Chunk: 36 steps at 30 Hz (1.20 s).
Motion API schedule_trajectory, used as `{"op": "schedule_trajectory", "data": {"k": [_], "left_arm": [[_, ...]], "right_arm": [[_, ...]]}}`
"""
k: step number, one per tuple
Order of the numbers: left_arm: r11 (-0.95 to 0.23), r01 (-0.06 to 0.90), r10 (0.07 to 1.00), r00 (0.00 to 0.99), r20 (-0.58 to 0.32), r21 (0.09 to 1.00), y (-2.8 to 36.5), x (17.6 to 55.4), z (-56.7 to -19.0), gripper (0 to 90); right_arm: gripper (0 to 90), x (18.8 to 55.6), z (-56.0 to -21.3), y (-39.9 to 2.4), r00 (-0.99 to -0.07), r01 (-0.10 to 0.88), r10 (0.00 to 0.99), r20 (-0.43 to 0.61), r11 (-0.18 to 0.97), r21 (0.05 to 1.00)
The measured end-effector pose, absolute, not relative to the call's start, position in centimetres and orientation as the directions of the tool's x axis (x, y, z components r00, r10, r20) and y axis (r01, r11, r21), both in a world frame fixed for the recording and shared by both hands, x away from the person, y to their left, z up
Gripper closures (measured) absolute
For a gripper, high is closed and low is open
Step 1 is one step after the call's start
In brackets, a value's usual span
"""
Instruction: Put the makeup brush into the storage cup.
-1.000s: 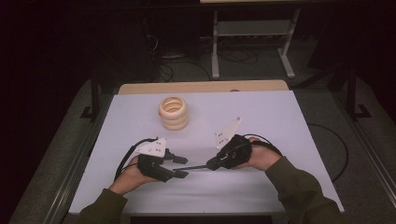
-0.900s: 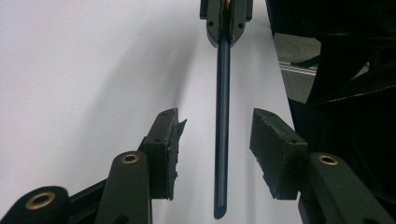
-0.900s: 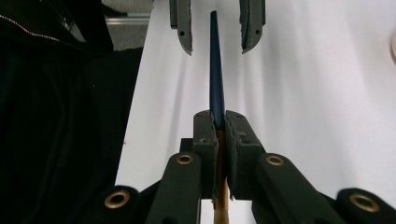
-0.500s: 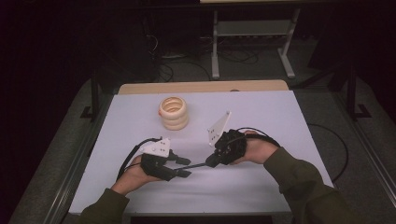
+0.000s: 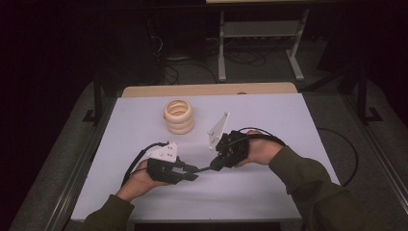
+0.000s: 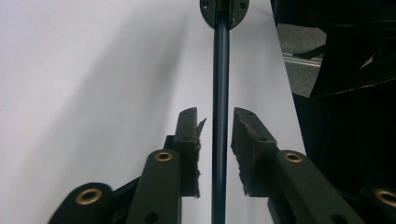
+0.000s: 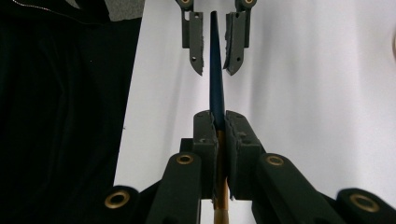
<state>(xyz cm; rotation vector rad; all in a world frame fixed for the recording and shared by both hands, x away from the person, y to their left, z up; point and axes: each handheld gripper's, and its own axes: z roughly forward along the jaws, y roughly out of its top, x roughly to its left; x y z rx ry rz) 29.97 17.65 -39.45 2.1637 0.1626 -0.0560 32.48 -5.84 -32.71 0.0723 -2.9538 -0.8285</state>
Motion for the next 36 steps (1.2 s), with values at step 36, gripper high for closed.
{"op": "schedule_trajectory", "data": {"k": [36], "left_arm": [[-0.537,0.14,0.07,0.99,-0.122,0.832,18.03,30.03,-39.22,84.8]], "right_arm": [[72.1,32.52,-32.9,-6.22,-0.996,-0.023,-0.073,0.059,0.802,0.597]]}}
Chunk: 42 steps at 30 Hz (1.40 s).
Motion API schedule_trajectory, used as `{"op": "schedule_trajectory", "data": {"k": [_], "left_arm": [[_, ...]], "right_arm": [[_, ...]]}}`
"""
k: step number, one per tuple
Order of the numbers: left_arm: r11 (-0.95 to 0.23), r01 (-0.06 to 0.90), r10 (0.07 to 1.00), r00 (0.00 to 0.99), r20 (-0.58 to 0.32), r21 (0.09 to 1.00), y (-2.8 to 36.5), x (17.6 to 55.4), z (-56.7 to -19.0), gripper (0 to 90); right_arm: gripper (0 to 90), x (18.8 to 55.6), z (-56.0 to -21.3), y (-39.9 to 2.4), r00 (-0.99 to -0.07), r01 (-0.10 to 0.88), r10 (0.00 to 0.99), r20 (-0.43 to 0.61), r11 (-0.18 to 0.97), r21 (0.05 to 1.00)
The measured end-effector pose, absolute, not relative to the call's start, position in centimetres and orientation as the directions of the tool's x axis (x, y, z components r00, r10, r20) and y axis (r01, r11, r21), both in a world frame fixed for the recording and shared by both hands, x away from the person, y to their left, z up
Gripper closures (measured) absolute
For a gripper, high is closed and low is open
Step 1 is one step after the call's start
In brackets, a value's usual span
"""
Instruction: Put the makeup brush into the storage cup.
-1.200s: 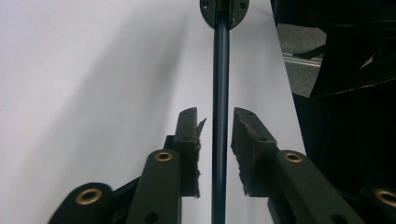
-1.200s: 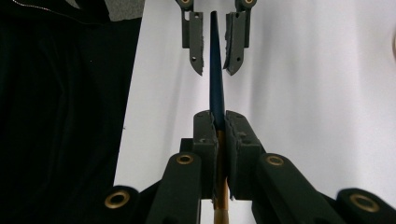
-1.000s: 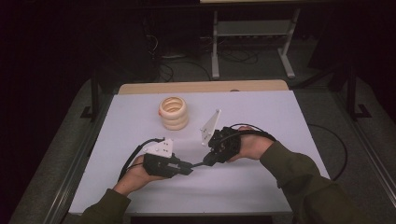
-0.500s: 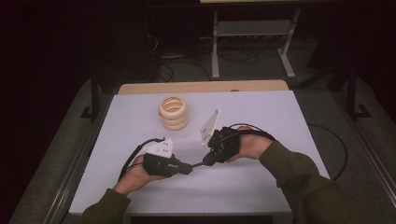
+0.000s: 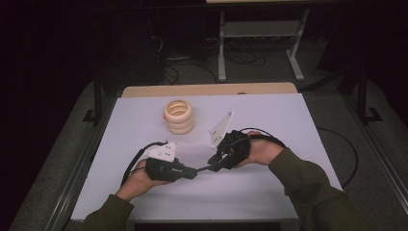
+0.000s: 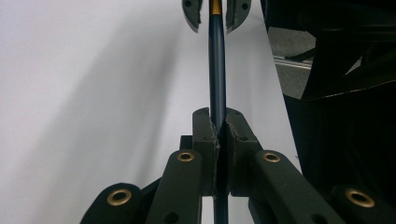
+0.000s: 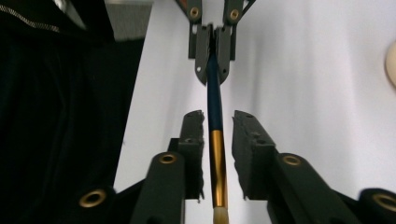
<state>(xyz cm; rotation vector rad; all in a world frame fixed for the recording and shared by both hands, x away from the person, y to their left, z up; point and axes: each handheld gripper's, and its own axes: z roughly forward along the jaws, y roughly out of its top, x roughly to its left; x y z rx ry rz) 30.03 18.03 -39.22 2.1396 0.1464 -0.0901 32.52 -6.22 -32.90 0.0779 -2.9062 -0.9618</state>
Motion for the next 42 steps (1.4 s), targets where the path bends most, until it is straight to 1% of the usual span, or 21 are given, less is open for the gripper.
{"op": "schedule_trajectory", "data": {"k": [2,5,11,14,19,22,26,34,42], "left_arm": [[-0.535,0.139,0.068,0.99,-0.122,0.833,18.1,30.0,-39.2,84.8],[-0.531,0.14,0.066,0.99,-0.124,0.836,18.1,30.0,-39.2,84.8],[-0.522,0.144,0.066,0.99,-0.128,0.841,18.0,30.0,-39.3,84.8],[-0.523,0.139,0.062,0.99,-0.124,0.841,18.0,30.1,-39.3,84.8],[-0.523,0.141,0.063,0.99,-0.127,0.84,18.0,30.0,-39.3,84.8],[-0.526,0.133,0.058,0.991,-0.12,0.84,18.0,30.1,-39.2,84.8],[-0.527,0.128,0.058,0.992,-0.115,0.84,18.1,30.1,-39.2,84.7],[-0.52,0.138,0.06,0.99,-0.125,0.843,17.9,30.0,-39.4,84.5],[-0.528,0.12,0.056,0.993,-0.107,0.841,17.7,30.1,-39.5,83.1]], "right_arm": [[69.5,32.7,-33.1,-6.7,-0.996,-0.014,-0.068,0.06,0.771,0.637],[68.3,32.7,-33.5,-7.2,-0.996,0.013,-0.054,0.077,0.731,0.682],[69.3,32.7,-34.5,-8.4,-0.994,0.05,-0.039,0.099,0.652,0.756],[71.6,32.7,-34.9,-8.6,-0.993,0.062,-0.036,0.108,0.622,0.78],[74.6,32.7,-35.5,-8.7,-0.992,0.07,-0.044,0.12,0.602,0.796],[77.0,32.7,-35.7,-8.6,-0.992,0.063,-0.048,0.117,0.61,0.79],[81.4,32.7,-35.8,-8.5,-0.99,0.064,-0.058,0.125,0.605,0.794],[82.5,32.8,-35.8,-8.5,-0.991,0.051,-0.066,0.115,0.615,0.787],[82.6,32.7,-35.5,-8.4,-0.992,0.051,-0.056,0.113,0.639,0.768]]}}
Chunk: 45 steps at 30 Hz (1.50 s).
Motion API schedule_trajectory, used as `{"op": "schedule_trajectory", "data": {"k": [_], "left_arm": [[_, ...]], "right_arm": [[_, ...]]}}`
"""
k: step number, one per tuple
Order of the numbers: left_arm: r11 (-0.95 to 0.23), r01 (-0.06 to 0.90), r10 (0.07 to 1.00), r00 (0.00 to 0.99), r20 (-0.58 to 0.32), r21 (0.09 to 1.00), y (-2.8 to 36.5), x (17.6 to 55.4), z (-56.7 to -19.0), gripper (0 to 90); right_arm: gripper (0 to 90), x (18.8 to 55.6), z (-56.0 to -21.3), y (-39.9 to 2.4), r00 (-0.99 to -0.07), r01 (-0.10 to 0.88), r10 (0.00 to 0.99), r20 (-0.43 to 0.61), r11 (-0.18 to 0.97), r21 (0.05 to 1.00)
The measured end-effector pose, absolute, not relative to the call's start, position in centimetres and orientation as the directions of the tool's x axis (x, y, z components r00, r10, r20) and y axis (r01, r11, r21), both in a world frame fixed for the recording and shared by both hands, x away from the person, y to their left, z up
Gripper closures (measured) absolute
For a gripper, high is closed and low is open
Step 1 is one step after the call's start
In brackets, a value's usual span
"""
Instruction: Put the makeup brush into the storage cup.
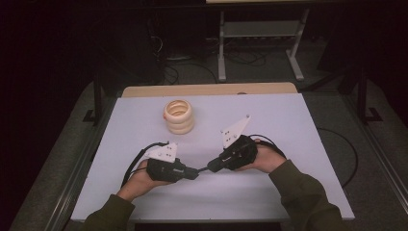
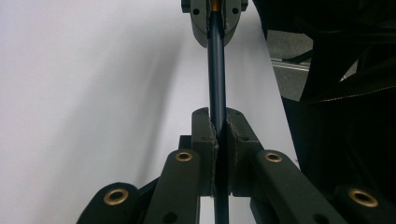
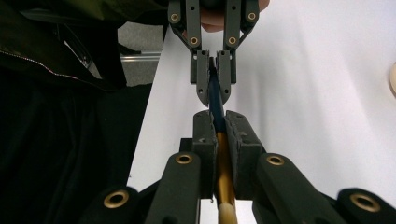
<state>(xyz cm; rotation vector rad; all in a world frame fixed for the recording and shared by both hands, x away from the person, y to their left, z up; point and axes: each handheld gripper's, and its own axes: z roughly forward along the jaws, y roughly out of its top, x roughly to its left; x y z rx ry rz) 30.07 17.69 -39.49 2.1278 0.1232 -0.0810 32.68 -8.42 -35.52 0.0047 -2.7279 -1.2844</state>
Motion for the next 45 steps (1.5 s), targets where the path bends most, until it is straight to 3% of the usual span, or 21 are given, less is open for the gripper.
{"op": "schedule_trajectory", "data": {"k": [5,16,32,45], "left_arm": [[-0.531,0.144,0.069,0.99,-0.127,0.835,17.7,30.0,-39.5,74.0],[-0.535,0.149,0.088,0.989,-0.121,0.832,17.3,30.1,-39.5,63.4],[-0.553,0.14,0.081,0.99,-0.115,0.821,16.5,30.3,-38.7,64.6],[-0.568,0.137,0.083,0.991,-0.109,0.811,15.8,30.5,-38.3,71.3]], "right_arm": [[82.6,32.7,-34.8,-8.3,-0.994,0.043,-0.047,0.1,0.67,0.741],[82.6,32.8,-32.8,-6.9,-0.996,0.001,-0.058,0.074,0.781,0.624],[82.6,32.9,-32.4,-4.7,-0.994,-0.023,-0.075,0.075,0.846,0.533],[82.6,33.0,-32.9,-3.9,-0.993,-0.042,-0.091,0.071,0.857,0.514]]}}
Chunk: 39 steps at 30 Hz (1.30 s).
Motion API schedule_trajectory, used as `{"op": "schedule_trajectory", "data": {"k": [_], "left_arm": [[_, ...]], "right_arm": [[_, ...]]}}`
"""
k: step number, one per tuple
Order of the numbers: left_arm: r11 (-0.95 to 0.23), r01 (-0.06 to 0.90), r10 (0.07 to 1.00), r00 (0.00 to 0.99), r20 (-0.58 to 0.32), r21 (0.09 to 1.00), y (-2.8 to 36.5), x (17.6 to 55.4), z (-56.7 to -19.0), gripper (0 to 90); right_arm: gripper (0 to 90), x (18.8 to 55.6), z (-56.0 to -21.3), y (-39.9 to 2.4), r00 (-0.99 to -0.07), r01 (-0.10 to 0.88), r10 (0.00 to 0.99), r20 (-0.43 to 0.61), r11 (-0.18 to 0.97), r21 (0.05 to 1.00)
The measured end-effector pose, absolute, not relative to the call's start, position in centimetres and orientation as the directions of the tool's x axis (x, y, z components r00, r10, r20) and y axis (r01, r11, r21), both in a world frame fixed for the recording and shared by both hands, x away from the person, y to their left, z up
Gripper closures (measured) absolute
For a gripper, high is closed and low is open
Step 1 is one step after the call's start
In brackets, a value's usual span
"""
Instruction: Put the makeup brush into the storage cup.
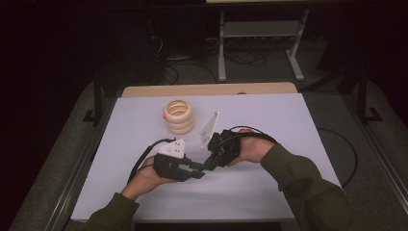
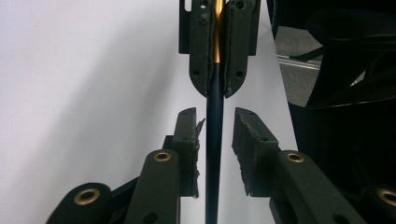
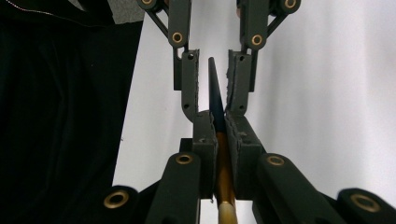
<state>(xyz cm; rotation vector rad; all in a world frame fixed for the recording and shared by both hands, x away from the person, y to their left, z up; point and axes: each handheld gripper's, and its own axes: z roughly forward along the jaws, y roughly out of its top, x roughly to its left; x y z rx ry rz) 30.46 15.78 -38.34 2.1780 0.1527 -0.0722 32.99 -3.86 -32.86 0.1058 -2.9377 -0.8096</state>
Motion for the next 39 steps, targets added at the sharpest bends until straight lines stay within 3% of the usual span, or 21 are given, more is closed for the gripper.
{"op": "schedule_trajectory", "data": {"k": [11,22,26,33,39], "left_arm": [[-0.58,0.133,0.082,0.991,-0.105,0.804,15.8,30.6,-38.3,82.2],[-0.573,0.136,0.08,0.991,-0.11,0.808,15.8,30.5,-38.4,83.7],[-0.562,0.148,0.089,0.989,-0.118,0.814,16.0,30.5,-38.3,83.8],[-0.554,0.162,0.097,0.987,-0.13,0.816,16.3,30.7,-38.5,83.9],[-0.539,0.184,0.107,0.983,-0.15,0.822,16.5,30.6,-38.6,83.9]], "right_arm": [[82.6,33.0,-33.0,-3.6,-0.993,-0.045,-0.096,0.074,0.86,0.509],[81.4,32.9,-33.1,-3.7,-0.992,-0.062,-0.112,0.066,0.857,0.512],[68.5,32.9,-32.8,-4.0,-0.993,-0.046,-0.098,0.069,0.845,0.533],[35.6,33.1,-31.9,-5.0,-0.998,-0.004,-0.041,0.045,0.78,0.626],[18.3,33.1,-32.2,-6.0,-0.999,0.039,0.03,0.025,0.726,0.686]]}}
